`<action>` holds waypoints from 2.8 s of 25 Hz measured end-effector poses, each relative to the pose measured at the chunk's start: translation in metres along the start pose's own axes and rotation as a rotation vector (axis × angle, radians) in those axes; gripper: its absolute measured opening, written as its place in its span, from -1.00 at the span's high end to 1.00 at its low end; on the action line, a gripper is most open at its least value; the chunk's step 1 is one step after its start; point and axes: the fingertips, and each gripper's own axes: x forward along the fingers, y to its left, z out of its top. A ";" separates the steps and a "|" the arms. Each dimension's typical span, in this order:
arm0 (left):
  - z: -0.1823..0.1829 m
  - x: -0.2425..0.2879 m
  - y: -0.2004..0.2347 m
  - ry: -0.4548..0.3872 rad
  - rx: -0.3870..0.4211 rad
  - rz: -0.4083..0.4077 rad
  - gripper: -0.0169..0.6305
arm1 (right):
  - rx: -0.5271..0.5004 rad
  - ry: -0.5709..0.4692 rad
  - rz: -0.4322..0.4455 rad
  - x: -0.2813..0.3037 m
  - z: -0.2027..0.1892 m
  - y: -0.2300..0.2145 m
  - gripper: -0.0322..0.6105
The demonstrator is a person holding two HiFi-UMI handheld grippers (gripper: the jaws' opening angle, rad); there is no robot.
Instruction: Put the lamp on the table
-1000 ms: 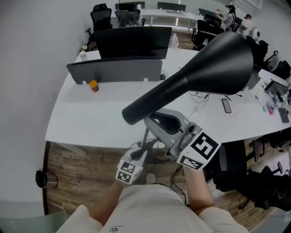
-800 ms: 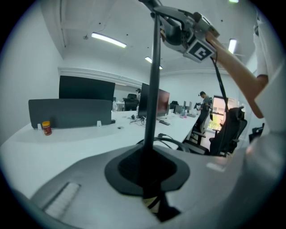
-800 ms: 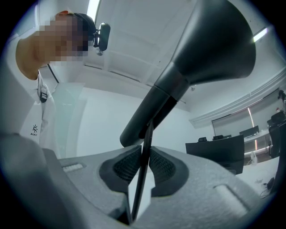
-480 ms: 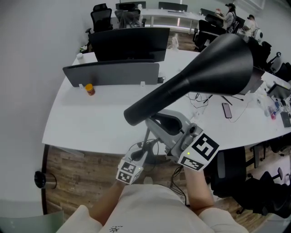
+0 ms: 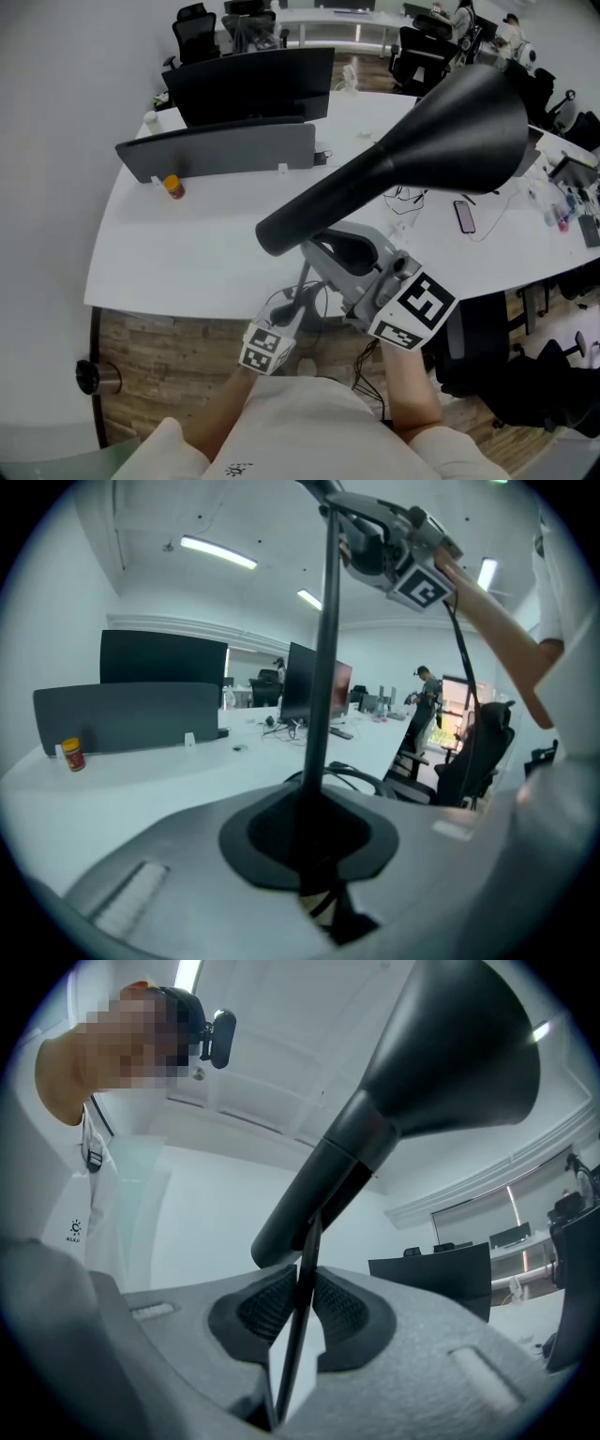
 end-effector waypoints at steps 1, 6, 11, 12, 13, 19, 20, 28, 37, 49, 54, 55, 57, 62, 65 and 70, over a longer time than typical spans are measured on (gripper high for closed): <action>0.000 0.003 0.002 0.000 0.007 -0.007 0.86 | -0.003 0.000 -0.009 0.000 0.000 -0.003 0.73; 0.004 0.020 0.010 0.001 0.033 -0.054 0.85 | -0.011 0.010 -0.065 0.001 -0.003 -0.020 0.73; 0.016 0.041 0.021 0.006 0.049 -0.118 0.86 | -0.020 0.023 -0.125 0.008 -0.004 -0.047 0.73; 0.017 0.046 0.024 0.008 0.054 -0.128 0.85 | -0.024 0.027 -0.134 0.011 -0.004 -0.052 0.73; 0.019 0.051 0.029 0.009 0.058 -0.136 0.85 | -0.029 0.031 -0.140 0.014 -0.005 -0.057 0.73; 0.046 0.082 0.063 -0.011 0.089 -0.184 0.86 | -0.048 0.055 -0.185 0.038 -0.006 -0.098 0.73; 0.052 0.086 0.070 -0.006 0.089 -0.190 0.86 | -0.051 0.058 -0.191 0.043 -0.005 -0.106 0.73; 0.082 0.132 0.122 -0.003 0.113 -0.241 0.86 | -0.068 0.083 -0.253 0.079 -0.010 -0.167 0.74; 0.086 0.178 0.173 -0.001 0.144 -0.271 0.85 | -0.070 0.112 -0.318 0.104 -0.031 -0.219 0.74; 0.090 0.223 0.212 0.008 0.147 -0.287 0.84 | -0.073 0.152 -0.353 0.123 -0.057 -0.268 0.74; 0.098 0.246 0.230 0.002 0.158 -0.273 0.84 | -0.083 0.160 -0.358 0.128 -0.062 -0.291 0.74; 0.100 0.250 0.233 0.001 0.158 -0.273 0.84 | -0.083 0.161 -0.359 0.129 -0.063 -0.296 0.74; 0.102 0.259 0.240 -0.002 0.162 -0.272 0.84 | -0.087 0.165 -0.360 0.133 -0.067 -0.303 0.74; 0.104 0.281 0.261 -0.032 0.168 -0.251 0.84 | -0.088 0.170 -0.350 0.142 -0.079 -0.322 0.75; 0.102 0.295 0.272 -0.036 0.167 -0.236 0.84 | -0.083 0.178 -0.341 0.147 -0.088 -0.334 0.75; 0.090 0.313 0.288 -0.015 0.151 -0.230 0.84 | -0.074 0.201 -0.336 0.155 -0.106 -0.351 0.75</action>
